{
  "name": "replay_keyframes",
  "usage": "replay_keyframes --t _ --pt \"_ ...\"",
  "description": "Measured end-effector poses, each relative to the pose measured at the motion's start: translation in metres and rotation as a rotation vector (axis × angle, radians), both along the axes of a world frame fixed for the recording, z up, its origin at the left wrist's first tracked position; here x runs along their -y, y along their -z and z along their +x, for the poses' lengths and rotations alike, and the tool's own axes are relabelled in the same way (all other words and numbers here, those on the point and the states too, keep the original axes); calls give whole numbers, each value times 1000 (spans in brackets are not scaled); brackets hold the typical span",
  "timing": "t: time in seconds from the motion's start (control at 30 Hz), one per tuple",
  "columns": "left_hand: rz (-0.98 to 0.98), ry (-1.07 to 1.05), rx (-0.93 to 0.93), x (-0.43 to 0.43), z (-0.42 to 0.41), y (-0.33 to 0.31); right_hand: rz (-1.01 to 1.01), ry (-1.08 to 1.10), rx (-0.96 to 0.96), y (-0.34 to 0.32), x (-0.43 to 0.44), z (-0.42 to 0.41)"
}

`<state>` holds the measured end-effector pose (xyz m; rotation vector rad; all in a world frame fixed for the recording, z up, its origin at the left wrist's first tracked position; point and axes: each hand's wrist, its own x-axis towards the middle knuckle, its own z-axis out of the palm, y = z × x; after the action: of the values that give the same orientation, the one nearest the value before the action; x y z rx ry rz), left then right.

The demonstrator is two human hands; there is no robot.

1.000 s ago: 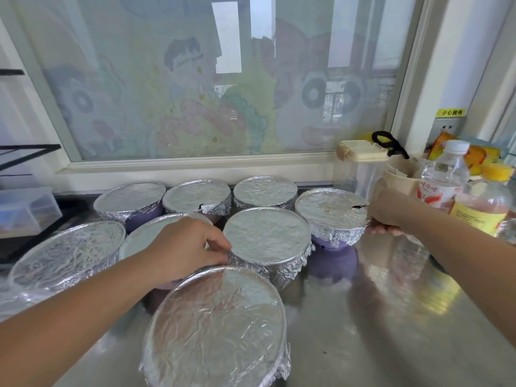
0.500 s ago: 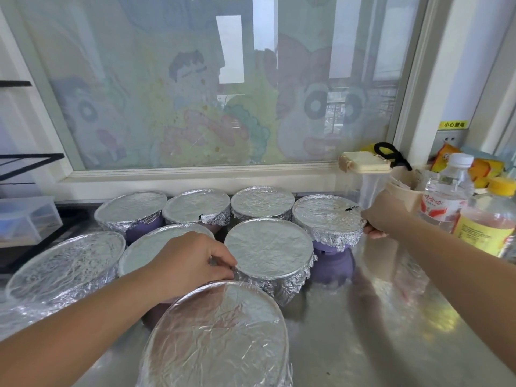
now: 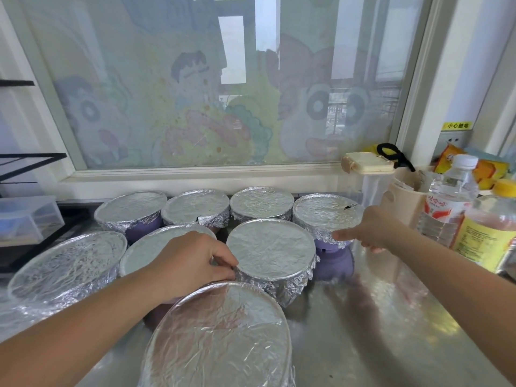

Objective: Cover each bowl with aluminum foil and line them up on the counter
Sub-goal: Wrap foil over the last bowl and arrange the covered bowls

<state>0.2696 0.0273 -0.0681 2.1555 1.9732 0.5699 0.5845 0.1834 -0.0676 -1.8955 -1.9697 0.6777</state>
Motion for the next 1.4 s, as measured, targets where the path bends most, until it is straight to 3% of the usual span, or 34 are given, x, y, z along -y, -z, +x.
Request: replay_keyframes --t 0.3,0.47,0.73,0.9,1.03,1.17,1.27,1.4 --pt "-19 8 27 1 -3 -3 -18 25 -22 -1 -22 -7" --pt "-18 13 59 3 -7 -3 81 55 -41 8 -33 -12" --pt "8 5 516 46 -20 -30 238 66 34 17 -38 -23" --pt "-124 -25 579 94 -52 -43 309 4 45 1 16 -24" --pt "-271 11 631 128 -62 -30 116 -132 -259 -4 106 -24" --pt "-420 26 569 156 -36 1 -205 -477 -408 -1 183 -28" --pt "-367 77 556 163 -12 19 -253 -654 -336 9 208 -35" --pt "-189 54 659 163 3 29 -236 -707 -523 26 218 -49"
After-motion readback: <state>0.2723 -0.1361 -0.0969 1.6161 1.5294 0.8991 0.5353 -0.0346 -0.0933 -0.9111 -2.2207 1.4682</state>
